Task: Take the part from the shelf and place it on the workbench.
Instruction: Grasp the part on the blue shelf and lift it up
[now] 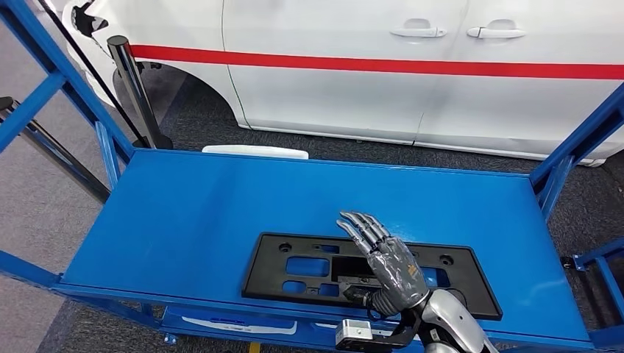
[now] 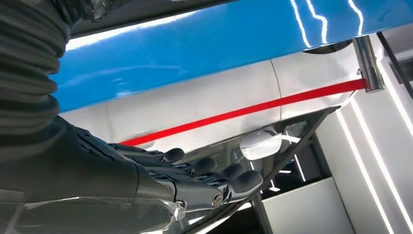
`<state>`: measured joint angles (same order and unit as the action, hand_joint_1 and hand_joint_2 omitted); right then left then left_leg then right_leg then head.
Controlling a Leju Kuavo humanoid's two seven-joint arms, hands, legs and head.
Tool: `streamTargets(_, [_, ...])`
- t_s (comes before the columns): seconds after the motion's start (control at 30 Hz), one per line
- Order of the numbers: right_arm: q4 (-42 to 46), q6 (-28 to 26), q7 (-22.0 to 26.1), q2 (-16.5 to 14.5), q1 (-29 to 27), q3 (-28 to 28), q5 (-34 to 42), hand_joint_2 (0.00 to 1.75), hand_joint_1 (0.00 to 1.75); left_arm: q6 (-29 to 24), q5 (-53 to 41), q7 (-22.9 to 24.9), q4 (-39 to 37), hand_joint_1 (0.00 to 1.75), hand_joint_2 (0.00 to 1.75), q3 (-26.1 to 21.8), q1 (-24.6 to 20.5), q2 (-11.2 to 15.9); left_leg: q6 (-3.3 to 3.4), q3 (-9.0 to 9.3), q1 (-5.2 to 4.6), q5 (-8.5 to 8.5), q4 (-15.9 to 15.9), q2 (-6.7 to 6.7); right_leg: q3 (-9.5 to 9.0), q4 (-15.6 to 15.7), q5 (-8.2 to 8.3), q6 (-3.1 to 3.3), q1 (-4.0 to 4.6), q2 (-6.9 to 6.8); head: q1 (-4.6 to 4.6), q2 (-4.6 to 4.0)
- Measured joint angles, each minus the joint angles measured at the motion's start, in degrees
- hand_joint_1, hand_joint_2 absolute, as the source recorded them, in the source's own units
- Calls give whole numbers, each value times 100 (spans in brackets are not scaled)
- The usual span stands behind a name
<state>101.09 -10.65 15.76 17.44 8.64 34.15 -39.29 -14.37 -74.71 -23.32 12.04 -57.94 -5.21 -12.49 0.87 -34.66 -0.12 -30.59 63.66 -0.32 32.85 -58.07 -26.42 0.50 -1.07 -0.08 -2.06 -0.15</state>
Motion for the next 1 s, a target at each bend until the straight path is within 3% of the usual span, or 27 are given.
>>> streamTargets(0.07, [49, 73, -48, 44, -42, 81, 28, 175, 0, -1, 11, -2, 0, 0, 0, -11, 2, 1, -46, -349, 27, -340, 740, 2, 5, -1, -3, 24, 5, -4, 4, 0])
streamTargets(0.1, [60, 135, -65, 73, -62, 123, 61, 175, 0, -1, 13, -3, 0, 0, 0, -15, 7, 1, -61, -470, 39, -400, 990, 3, 4, -5, -7, 27, 7, -5, 4, 0])
streamTargets(0.13, [66, 206, -77, 107, -78, 162, 104, 175, 0, -1, 14, -3, 0, 0, 0, -18, 12, 1, -71, -495, 50, -341, 1027, 3, 2, -11, -12, 25, 6, -3, 4, 0])
streamTargets(0.17, [70, 270, -84, 143, -88, 197, 150, 175, 0, -1, 14, -3, 0, 0, 0, -19, 14, 1, -75, -416, 61, -183, 844, 4, -2, -21, -19, 18, 3, 2, 4, 0])
streamTargets(0.23, [79, 361, -88, 213, -95, 250, 230, 175, 0, -1, 15, -3, 0, 0, 0, -20, 6, 1, -61, -58, 77, 203, 83, 6, -10, -48, -44, -14, -1, 12, 4, 0])
streamTargets(0.3, [93, 455, -91, 294, -96, 291, 314, 175, 0, -1, 13, -4, 0, 0, 0, -20, -8, 1, -15, 179, 62, 355, -428, 3, -1, -76, -66, -69, 16, 14, 1, 0])
streamTargets(0.4, [114, 594, -91, 445, -99, 343, 445, 175, 0, -1, 11, 1, 0, 0, 0, -21, -7, 1, 90, 211, 45, 370, -530, -3, 2, -73, -67, -169, 21, 12, -2, 0])
streamTargets(0.47, [131, 618, -89, 549, -100, 355, 509, 175, 0, -1, 10, 6, 0, 0, 0, -22, -5, 1, 173, 236, 58, 407, -586, 2, 73, -258, -208, -223, 4, 11, -4, 0])
streamTargets(0.57, [143, 620, -87, 674, -128, 355, 563, 175, 0, -1, 9, 8, 0, 0, 0, -22, -10, 1, 230, 247, 51, 416, -605, 11, 545, -1261, -715, -264, -7, 11, -5, 0])
streamTargets(0.6, [145, 626, -87, 704, -148, 355, 575, 175, 0, -1, 9, 9, 0, 0, 0, -23, -8, 1, 236, 248, 45, 412, -602, 13, 691, -1551, -797, -273, -9, 11, -5, 0])
streamTargets(0.63, [148, 636, -87, 730, -167, 355, 587, 175, 0, -1, 9, 11, 0, 0, 0, -24, -5, 1, 239, 250, 41, 406, -594, 12, 749, -1650, -767, -276, -12, 11, -4, 0])
streamTargets(0.67, [156, 653, -88, 758, -179, 355, 599, 175, 0, -1, 8, 13, 0, 0, 0, -24, -4, 1, 238, 253, 40, 399, -583, 10, 694, -1517, -627, -274, -15, 10, -5, 0])
streamTargets(0.77, [190, 757, -116, 856, -183, 352, 627, 175, 0, 4, 3, 15, 0, 0, 0, -25, -9, 1, 194, 257, 27, 353, -528, -2, 196, -452, -120, -230, -8, 9, -5, 0])
streamTargets(0.83, [201, 829, -148, 939, -191, 349, 633, 175, 0, 9, -1, 15, 0, 0, 0, -25, -12, 1, 144, 246, 3, 333, -509, -7, 69, -144, -64, -189, 16, 14, -2, 0])
streamTargets(0.93, [210, 958, -217, 1077, -201, 347, 648, 175, 0, 15, -4, 15, 0, 0, 0, -25, -15, 2, 58, 240, 0, 294, -488, -4, 67, -112, -41, -102, 9, 23, 0, 0])
streamTargets(1.0, [213, 1056, -301, 1190, -207, 339, 658, 175, 0, 19, -5, 15, 0, 0, 0, -25, -17, 3, 0, 105, 14, 61, -158, -1, 50, -82, -25, -38, -16, 12, 5, 0])
